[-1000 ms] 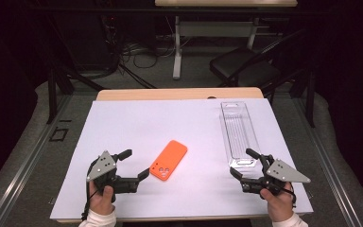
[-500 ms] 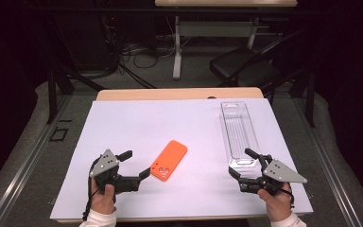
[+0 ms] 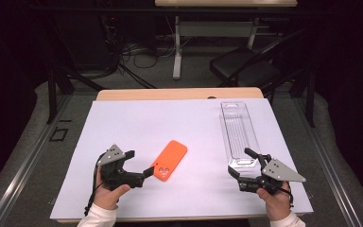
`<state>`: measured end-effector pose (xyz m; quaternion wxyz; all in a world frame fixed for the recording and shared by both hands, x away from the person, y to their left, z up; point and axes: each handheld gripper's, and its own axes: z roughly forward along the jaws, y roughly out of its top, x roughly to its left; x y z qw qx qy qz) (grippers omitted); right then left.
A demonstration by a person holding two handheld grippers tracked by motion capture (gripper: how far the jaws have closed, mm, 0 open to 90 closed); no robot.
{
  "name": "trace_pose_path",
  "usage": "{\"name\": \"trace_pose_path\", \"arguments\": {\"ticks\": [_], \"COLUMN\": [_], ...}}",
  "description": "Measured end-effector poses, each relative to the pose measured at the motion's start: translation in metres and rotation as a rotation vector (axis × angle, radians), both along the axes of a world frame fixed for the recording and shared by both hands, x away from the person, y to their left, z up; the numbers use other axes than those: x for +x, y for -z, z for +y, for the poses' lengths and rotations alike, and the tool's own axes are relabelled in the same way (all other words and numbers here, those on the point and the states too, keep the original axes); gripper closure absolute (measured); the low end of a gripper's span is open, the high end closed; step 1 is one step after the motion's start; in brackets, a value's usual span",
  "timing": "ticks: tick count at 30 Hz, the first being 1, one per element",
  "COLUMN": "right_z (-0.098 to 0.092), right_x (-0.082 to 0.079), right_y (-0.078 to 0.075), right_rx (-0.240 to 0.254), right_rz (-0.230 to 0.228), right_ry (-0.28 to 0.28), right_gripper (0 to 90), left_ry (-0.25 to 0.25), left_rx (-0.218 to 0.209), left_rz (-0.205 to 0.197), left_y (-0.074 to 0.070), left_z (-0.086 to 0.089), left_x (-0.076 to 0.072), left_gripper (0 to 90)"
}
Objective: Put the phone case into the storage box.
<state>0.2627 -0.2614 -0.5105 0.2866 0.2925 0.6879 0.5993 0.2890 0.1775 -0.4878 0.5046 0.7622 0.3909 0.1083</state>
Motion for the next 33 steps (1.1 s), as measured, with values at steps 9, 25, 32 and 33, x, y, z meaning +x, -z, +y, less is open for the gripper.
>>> {"name": "trace_pose_path", "arguments": {"ticks": [9, 25, 32, 33], "right_z": [0.002, 0.003, 0.002, 0.003], "right_x": [0.001, 0.002, 0.003, 0.003], "right_y": [0.001, 0.002, 0.003, 0.003], "right_rx": [-0.001, -0.007, -0.011, -0.007], "right_rz": [0.003, 0.009, 0.016, 0.018], "right_ry": [-0.005, -0.015, -0.013, -0.014], "right_gripper": [14.6, 14.6, 14.6, 14.6], "left_ry": [-0.007, -0.005, -0.008, -0.011], "left_rx": [0.116, 0.112, 0.173, 0.176], "left_rz": [0.027, 0.124, 0.099, 0.099], "left_y": [-0.013, -0.031, -0.036, -0.037], "left_z": [-0.01, -0.01, -0.015, -0.016], "left_x": [0.007, 0.027, 0.029, 0.029], "left_gripper": [0.3, 0.3, 0.3, 0.4]}}
